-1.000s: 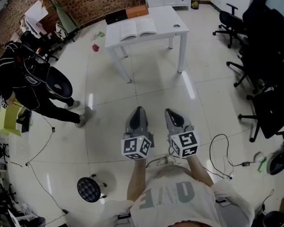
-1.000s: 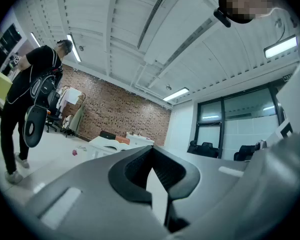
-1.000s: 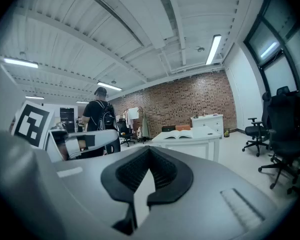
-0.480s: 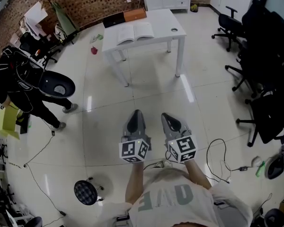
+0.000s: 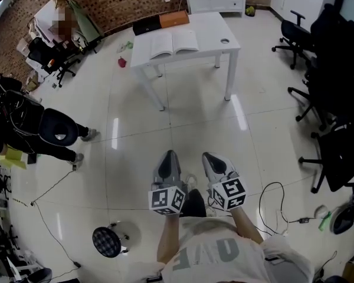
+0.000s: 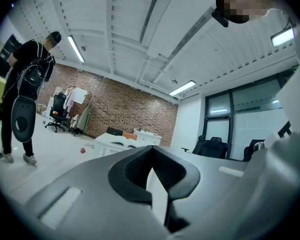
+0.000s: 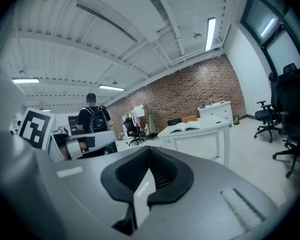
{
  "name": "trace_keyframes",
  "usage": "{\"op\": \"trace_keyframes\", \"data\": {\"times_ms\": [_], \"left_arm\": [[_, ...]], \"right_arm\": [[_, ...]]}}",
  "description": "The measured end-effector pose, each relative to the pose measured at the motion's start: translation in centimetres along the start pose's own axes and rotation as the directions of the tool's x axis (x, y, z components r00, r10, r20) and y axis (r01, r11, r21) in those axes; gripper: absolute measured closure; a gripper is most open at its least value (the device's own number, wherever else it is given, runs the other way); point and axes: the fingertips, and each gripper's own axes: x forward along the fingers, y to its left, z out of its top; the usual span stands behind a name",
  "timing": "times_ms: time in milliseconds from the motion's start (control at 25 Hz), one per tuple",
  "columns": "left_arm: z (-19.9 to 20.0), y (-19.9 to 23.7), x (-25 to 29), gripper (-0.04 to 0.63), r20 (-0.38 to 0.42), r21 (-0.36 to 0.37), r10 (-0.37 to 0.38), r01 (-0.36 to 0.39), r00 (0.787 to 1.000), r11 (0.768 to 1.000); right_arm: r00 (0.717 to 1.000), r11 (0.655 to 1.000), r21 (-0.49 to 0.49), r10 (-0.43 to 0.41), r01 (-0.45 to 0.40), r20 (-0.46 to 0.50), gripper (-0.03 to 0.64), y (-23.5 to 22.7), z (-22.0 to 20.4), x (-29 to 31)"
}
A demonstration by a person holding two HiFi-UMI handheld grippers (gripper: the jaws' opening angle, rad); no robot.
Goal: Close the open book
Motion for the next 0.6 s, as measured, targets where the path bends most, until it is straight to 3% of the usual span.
{"op": "trace_keyframes", "data": {"times_ms": [160, 320, 600], "left_arm": [[0.0, 3.4, 4.9, 0.581, 0.021, -0.02, 0.009, -0.009, 1.0, 1.0], [0.8, 8.2, 12.0, 0.581, 0.046, -0.057, 0.025, -0.023, 0.999, 0.998], [6.7, 16.1, 25.8, 0.581, 0.121, -0.027, -0.005, 0.009, 0.993, 1.0]], "right_arm": [[0.999, 0.999, -0.016, 0.027, -0.028, -0.018, 0.612, -1.5, 1.1, 5.7], [1.0, 0.997, -0.074, 0.019, -0.018, 0.013, 0.612, -3.8, 4.9, 12.6], [1.0, 0.997, -0.08, 0.002, -0.001, 0.024, 0.612, -7.2, 10.4, 26.0]]}}
